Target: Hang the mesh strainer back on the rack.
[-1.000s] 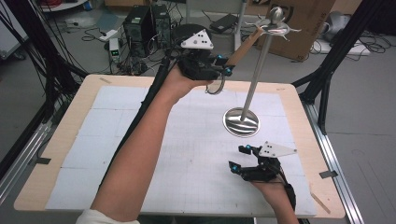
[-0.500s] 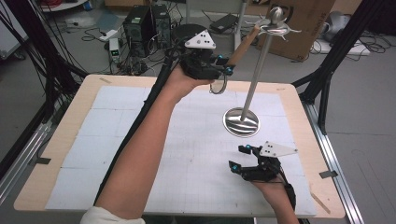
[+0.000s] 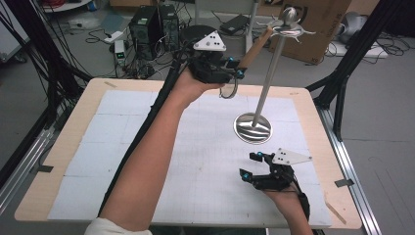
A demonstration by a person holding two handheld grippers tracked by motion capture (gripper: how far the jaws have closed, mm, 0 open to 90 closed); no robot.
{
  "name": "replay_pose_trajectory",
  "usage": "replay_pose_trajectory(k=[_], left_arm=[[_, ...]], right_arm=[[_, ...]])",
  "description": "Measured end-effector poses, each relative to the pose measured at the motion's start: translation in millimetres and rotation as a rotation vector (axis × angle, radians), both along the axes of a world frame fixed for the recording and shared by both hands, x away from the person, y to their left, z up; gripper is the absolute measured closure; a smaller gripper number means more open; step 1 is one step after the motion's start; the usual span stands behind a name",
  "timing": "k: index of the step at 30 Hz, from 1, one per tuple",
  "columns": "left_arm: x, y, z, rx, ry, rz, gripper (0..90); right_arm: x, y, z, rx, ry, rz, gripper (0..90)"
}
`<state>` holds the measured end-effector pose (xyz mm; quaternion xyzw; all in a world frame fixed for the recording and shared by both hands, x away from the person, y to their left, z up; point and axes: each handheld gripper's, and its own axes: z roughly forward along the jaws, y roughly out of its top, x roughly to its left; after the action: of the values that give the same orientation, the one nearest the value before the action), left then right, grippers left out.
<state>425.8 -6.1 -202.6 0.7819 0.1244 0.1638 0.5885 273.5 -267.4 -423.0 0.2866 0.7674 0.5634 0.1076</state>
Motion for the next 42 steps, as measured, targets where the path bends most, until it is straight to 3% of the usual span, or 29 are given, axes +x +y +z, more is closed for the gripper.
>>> replay_pose_trajectory(k=[7,20,31,42], left_arm=[[0.2,-1.8,-1.4,-0.014,0.003,0.0,68.7],[0.8,-8.6,-1.0,0.02,-0.004,0.01,68.7],[12.5,-15.1,-6.0,0.039,0.018,0.042,68.7],[11.9,-23.9,-10.3,0.058,0.052,0.04,68.2]], right_arm=[[0.9,0.1,-0.7,-0.005,0.003,0.001,24.2],[0.5,0.2,-0.5,-0.004,0.0,0.001,24.1],[0.4,-3.1,-1.9,-0.003,0.005,-0.005,24.0],[-2.4,-3.9,-1.0,0.001,0.002,-0.005,24.0]])
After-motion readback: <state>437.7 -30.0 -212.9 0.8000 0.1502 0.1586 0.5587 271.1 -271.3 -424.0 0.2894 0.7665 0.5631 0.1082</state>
